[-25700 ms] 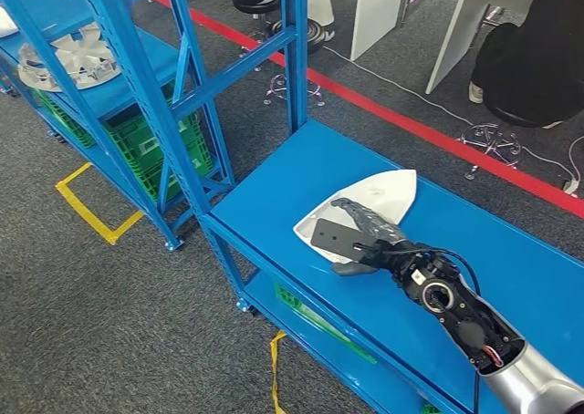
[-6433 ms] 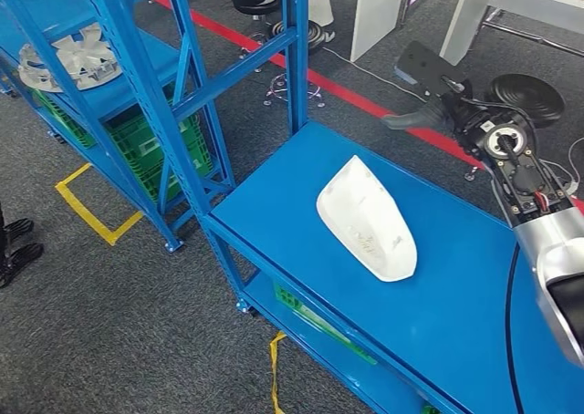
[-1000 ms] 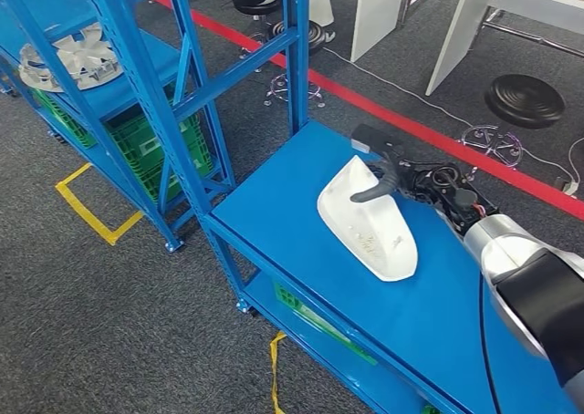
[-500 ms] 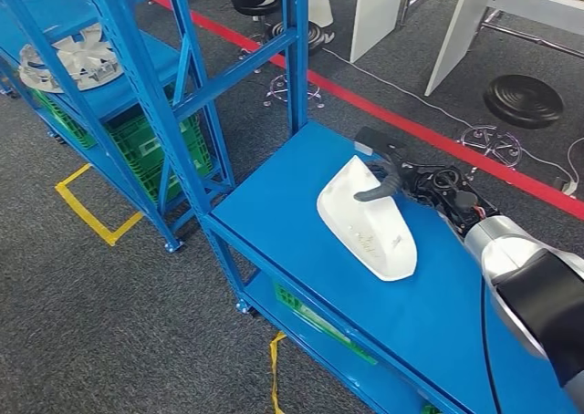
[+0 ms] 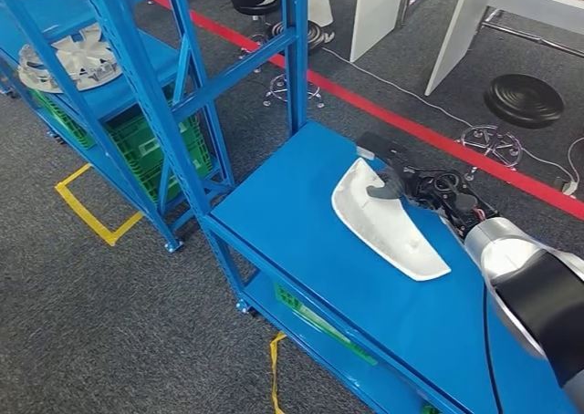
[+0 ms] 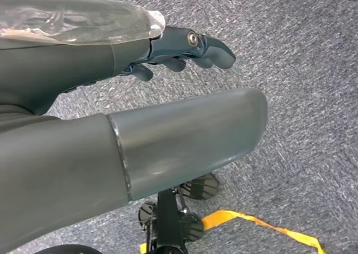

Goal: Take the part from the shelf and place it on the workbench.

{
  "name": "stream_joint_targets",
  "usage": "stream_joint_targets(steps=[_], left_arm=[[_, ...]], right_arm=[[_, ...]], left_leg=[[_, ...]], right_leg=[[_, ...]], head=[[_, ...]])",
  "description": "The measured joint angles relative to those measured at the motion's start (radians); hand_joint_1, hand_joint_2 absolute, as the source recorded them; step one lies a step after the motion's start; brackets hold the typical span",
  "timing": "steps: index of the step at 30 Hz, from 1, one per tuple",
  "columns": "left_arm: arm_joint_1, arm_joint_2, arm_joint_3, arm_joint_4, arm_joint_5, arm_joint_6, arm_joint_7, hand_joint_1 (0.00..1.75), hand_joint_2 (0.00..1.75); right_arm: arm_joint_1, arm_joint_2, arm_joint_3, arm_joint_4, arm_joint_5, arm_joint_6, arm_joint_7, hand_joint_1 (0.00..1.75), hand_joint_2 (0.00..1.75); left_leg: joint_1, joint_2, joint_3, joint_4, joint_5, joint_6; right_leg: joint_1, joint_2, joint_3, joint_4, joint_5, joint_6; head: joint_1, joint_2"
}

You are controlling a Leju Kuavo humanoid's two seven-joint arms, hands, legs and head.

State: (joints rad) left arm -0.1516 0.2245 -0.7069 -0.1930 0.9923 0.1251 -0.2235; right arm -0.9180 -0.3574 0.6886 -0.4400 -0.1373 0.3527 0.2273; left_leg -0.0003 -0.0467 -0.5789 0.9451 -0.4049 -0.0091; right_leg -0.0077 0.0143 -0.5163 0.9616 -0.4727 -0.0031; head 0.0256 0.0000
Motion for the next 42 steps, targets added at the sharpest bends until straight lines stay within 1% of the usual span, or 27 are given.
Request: stream_joint_targets(steps=[12, 24, 31, 36, 42], left_arm=[[0.006, 0.0, 0.0, 0.0, 0.003, 0.0, -0.003, 0.0, 0.0], [0.013, 0.002, 0.0, 0.0, 0.015, 0.002, -0.022, 0.0, 0.0], [0.013, 0.002, 0.0, 0.0, 0.031, 0.027, -0.056, 0.0, 0.0], [0.014, 0.002, 0.0, 0.0, 0.033, 0.032, -0.061, 0.0, 0.0], [0.013, 0.001, 0.0, 0.0, 0.03, 0.057, -0.083, 0.0, 0.0]], right_arm=[[0.009, -0.006, -0.003, 0.013, -0.014, -0.004, -0.005, 1.75, 1.75], [0.015, -0.009, -0.032, -0.002, -0.046, -0.063, -0.052, 1.75, 1.75], [0.023, -0.009, -0.067, -0.082, -0.059, -0.164, -0.106, 1.75, 1.75], [0.034, -0.009, -0.087, -0.137, -0.058, -0.181, -0.113, 1.75, 1.75], [0.055, -0.009, -0.117, -0.206, -0.082, -0.215, -0.153, 1.75, 1.75]], left_leg=[[0.0, 0.0, 0.0, 0.0, 0.0, 0.0], [0.0, 0.0, 0.0, 0.0, 0.0, 0.0], [0.0, 0.0, 0.0, 0.0, 0.0, 0.0], [0.0, 0.0, 0.0, 0.0, 0.0, 0.0], [0.0, 0.0, -0.001, 0.0, 0.0, 0.0]], right_leg=[[0.0, 0.0, 0.0, 0.0, 0.0, 0.0], [0.0, 0.0, 0.0, 0.0, 0.0, 0.0], [0.0, 0.0, 0.0, 0.0, 0.0, 0.0], [0.0, 0.0, 0.0, 0.0, 0.0, 0.0], [0.0, 0.0, 0.0, 0.0, 0.0, 0.0]], head=[[0.001, 0.0], [0.0, 0.0], [0.0, 0.0], [0.0, 0.0], [0.0, 0.0]])
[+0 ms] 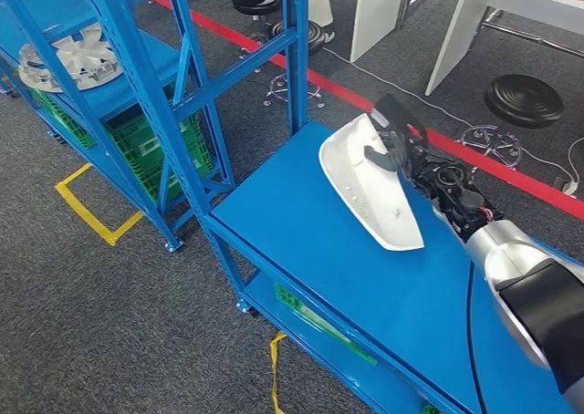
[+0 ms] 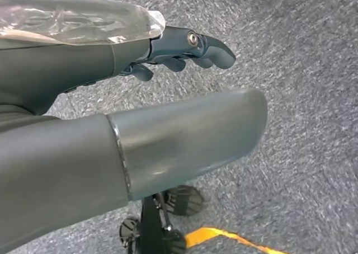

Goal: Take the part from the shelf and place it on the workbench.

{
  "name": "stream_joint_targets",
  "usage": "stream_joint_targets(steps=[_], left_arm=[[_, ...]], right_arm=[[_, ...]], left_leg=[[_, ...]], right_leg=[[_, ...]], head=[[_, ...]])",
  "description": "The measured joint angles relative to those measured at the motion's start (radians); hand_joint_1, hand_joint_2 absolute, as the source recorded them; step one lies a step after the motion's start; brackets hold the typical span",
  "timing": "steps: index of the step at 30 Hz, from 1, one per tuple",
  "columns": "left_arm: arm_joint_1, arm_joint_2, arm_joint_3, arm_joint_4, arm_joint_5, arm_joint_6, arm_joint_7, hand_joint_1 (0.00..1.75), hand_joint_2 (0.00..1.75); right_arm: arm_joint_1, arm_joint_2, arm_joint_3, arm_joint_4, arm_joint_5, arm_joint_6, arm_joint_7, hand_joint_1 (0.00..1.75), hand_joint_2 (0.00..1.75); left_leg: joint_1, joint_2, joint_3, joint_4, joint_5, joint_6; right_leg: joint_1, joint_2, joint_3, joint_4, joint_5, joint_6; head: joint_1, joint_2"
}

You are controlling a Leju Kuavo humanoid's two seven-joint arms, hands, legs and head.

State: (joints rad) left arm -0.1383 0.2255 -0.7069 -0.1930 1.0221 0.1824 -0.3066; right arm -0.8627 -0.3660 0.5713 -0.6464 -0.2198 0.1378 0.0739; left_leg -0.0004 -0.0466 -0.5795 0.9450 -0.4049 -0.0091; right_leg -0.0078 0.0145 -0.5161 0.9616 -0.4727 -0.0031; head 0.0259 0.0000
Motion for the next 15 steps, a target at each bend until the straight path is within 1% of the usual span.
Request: stream_joint_targets(steps=[4, 9, 15], left_arm=[[0.0, -0.001, 0.0, 0.0, 0.01, -0.04, -0.007, 0.0, 0.0], [0.001, -0.001, 0.0, 0.0, 0.014, -0.059, -0.03, 0.0, 0.0], [0.002, -0.001, 0.0, 0.0, 0.013, -0.06, -0.037, 0.0, 0.0]], right_arm=[[0.01, 0.008, -0.021, -0.078, -0.025, -0.034, -0.012, 1.75, 1.75], [0.03, 0.023, -0.056, -0.21, -0.054, -0.091, -0.023, 1.75, 1.75], [0.055, 0.03, -0.085, -0.327, -0.064, -0.107, -0.021, 1.75, 1.75]], left_leg=[[0.0, 0.0, 0.0, 0.0, 0.0, 0.0], [0.0, 0.0, 0.0, 0.0, 0.0, 0.0], [0.0, 0.0, 0.0, 0.0, 0.0, 0.0]], right_leg=[[0.0, 0.0, 0.0, 0.0, 0.0, 0.0], [0.0, 0.0, 0.0, 0.0, 0.0, 0.0], [0.0, 0.0, 0.0, 0.0, 0.0, 0.0]], head=[[0.0, 0.0], [0.0, 0.0], [0.0, 0.0]])
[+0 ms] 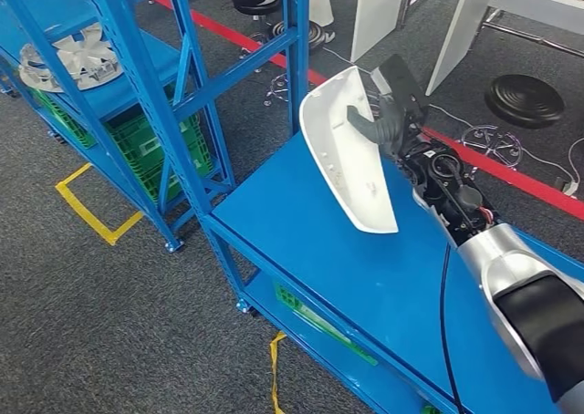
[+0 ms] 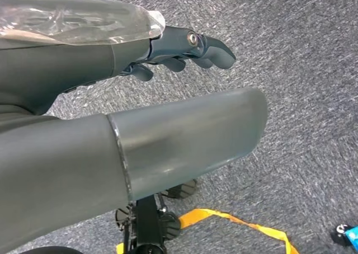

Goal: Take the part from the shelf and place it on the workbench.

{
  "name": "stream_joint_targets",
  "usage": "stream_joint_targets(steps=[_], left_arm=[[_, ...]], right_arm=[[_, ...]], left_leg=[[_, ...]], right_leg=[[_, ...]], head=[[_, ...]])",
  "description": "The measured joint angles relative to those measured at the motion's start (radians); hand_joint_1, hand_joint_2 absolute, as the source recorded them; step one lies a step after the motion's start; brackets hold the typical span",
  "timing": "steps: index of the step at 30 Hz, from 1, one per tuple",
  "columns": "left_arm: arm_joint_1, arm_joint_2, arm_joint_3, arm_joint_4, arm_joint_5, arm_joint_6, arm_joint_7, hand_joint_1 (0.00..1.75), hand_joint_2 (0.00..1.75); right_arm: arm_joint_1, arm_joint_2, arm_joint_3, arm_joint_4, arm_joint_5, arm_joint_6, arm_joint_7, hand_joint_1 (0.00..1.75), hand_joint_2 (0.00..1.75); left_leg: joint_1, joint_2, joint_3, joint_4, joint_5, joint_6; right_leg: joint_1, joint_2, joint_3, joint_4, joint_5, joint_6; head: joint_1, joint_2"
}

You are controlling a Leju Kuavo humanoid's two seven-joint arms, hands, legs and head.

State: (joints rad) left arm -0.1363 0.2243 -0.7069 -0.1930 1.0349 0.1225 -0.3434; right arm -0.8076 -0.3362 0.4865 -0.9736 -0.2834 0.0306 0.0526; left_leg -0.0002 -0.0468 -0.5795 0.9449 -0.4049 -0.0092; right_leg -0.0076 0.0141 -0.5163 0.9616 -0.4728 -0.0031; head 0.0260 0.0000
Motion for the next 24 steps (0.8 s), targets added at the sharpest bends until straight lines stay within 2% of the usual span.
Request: stream_joint_targets(steps=[11, 15, 17, 21, 24], left_arm=[[0.001, 0.0, 0.0, 0.0, -0.001, -0.007, -0.002, 0.0, 0.0], [-0.001, 0.0, 0.0, 0.0, -0.008, -0.016, -0.003, 0.0, 1.75], [-0.003, 0.0, 0.0, 0.0, -0.012, -0.018, -0.003, 0.0, 1.75], [-0.008, 0.0, 0.0, 0.0, -0.013, -0.022, 0.0, 0.0, 0.0], [-0.009, 0.0, 0.0, 0.0, -0.011, -0.031, -0.001, 0.0, 0.0]], right_arm=[[0.029, 0.001, -0.031, -0.104, 0.008, -0.015, -0.002, 1.75, 1.75], [0.059, 0.002, -0.055, -0.194, 0.044, -0.048, 0.016, 1.75, 1.75], [0.075, 0.002, -0.07, -0.248, 0.065, -0.058, 0.026, 1.75, 1.75], [0.094, 0.002, -0.099, -0.357, 0.113, -0.068, 0.041, 1.75, 1.75], [0.096, 0.002, -0.114, -0.43, 0.134, -0.069, 0.055, 1.75, 1.75]], left_leg=[[0.0, 0.0, 0.0, 0.0, 0.0, 0.0], [0.0, 0.0, 0.0, 0.0, 0.0, 0.0], [0.0, 0.0, 0.0, 0.0, 0.0, 0.0], [0.0, 0.0, 0.0, 0.0, 0.0, 0.0], [0.0, 0.0, 0.0, 0.0, 0.0, 0.0]], right_leg=[[0.0, 0.0, 0.0, 0.0, 0.0, 0.0], [0.0, 0.0, 0.0, 0.0, 0.0, 0.0], [0.0, 0.0, 0.0, 0.0, 0.0, 0.0], [0.0, 0.0, 0.0, 0.0, 0.0, 0.0], [0.0, 0.0, 0.0, 0.0, 0.0, 0.0]], head=[[0.0, 0.0], [0.0, 0.0], [0.0, 0.0], [0.0, 0.0], [0.0, 0.0]])
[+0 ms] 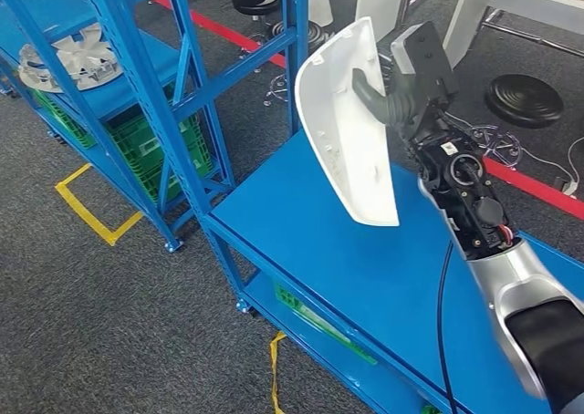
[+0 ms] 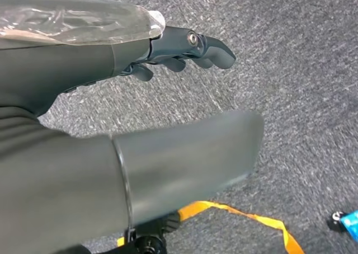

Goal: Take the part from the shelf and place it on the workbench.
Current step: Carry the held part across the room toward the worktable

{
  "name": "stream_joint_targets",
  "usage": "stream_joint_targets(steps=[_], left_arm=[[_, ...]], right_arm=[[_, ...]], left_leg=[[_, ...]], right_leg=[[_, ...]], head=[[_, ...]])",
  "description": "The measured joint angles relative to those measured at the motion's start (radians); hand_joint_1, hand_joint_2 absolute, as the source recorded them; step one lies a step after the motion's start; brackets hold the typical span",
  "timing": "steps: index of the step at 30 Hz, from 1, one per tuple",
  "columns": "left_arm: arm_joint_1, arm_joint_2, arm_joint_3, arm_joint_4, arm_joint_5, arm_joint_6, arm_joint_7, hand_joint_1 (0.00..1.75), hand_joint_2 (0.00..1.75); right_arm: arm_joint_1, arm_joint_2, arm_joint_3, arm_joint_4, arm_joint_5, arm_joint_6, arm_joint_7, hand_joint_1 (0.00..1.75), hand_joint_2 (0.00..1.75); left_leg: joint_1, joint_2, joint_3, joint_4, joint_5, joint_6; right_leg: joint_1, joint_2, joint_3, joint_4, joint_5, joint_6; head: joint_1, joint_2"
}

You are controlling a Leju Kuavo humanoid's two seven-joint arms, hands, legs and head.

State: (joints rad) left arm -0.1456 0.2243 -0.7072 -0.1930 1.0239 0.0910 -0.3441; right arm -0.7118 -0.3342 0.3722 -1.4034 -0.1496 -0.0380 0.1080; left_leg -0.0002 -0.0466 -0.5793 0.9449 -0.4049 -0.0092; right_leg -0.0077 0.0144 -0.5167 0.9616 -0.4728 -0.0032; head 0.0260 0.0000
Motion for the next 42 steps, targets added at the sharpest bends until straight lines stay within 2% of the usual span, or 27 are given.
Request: stream_joint_targets(steps=[4, 8, 18, 30, 36, 42], left_arm=[[0.0, 0.0, 0.0, 0.0, 0.006, -0.01, -0.006, 0.0, 0.0], [0.0, 0.0, 0.0, 0.0, 0.011, -0.01, -0.01, 0.0, 1.75], [0.004, 0.0, 0.0, 0.0, 0.021, -0.023, -0.03, 0.0, 1.75], [0.005, 0.003, -0.003, 0.0, -0.005, 0.031, -0.036, 0.0, 1.75], [0.006, 0.003, -0.003, 0.0, 0.045, -0.03, -0.098, 0.0, 1.75], [0.004, 0.002, -0.003, 0.0, 0.044, -0.009, -0.129, 0.0, 1.75]], right_arm=[[0.003, 0.0, -0.015, -0.071, 0.013, -0.002, 0.011, 1.75, 1.75], [0.011, 0.0, -0.032, -0.118, 0.022, -0.005, 0.017, 1.75, 1.75], [0.022, 0.0, -0.05, -0.192, 0.025, -0.005, 0.043, 1.75, 1.75], [0.025, 0.0, -0.053, -0.208, 0.012, 0.0, 0.054, 1.75, 1.75], [0.038, 0.0, -0.06, -0.223, -0.09, -0.005, 0.056, 1.75, 1.75], [0.055, 0.0, -0.062, -0.231, -0.203, 0.006, 0.016, 1.75, 1.75]], left_leg=[[0.0, 0.0, 0.0, 0.0, 0.0, 0.0], [0.0, 0.0, 0.0, 0.0, 0.0, 0.0], [0.0, 0.0, 0.0, 0.0, 0.0, 0.0], [0.0, 0.0, 0.0, 0.0, 0.0, 0.0], [0.0, 0.0, 0.0, 0.0, 0.0, 0.0], [0.0, 0.0, 0.0, 0.0, 0.0, 0.0]], right_leg=[[0.0, 0.0, 0.0, 0.0, 0.0, 0.0], [0.0, 0.0, 0.0, 0.0, 0.0, 0.0], [0.0, 0.0, 0.0, 0.0, 0.0, 0.0], [0.0, 0.0, 0.0, 0.0, 0.0, 0.0], [0.0, 0.0, 0.0, 0.0, 0.0, 0.0], [0.0, 0.0, 0.0, 0.0, 0.0, 0.0]], head=[[0.0, 0.0], [0.0, 0.0], [0.0, 0.0], [0.0, 0.0], [0.0, 0.0], [0.0, 0.0]])
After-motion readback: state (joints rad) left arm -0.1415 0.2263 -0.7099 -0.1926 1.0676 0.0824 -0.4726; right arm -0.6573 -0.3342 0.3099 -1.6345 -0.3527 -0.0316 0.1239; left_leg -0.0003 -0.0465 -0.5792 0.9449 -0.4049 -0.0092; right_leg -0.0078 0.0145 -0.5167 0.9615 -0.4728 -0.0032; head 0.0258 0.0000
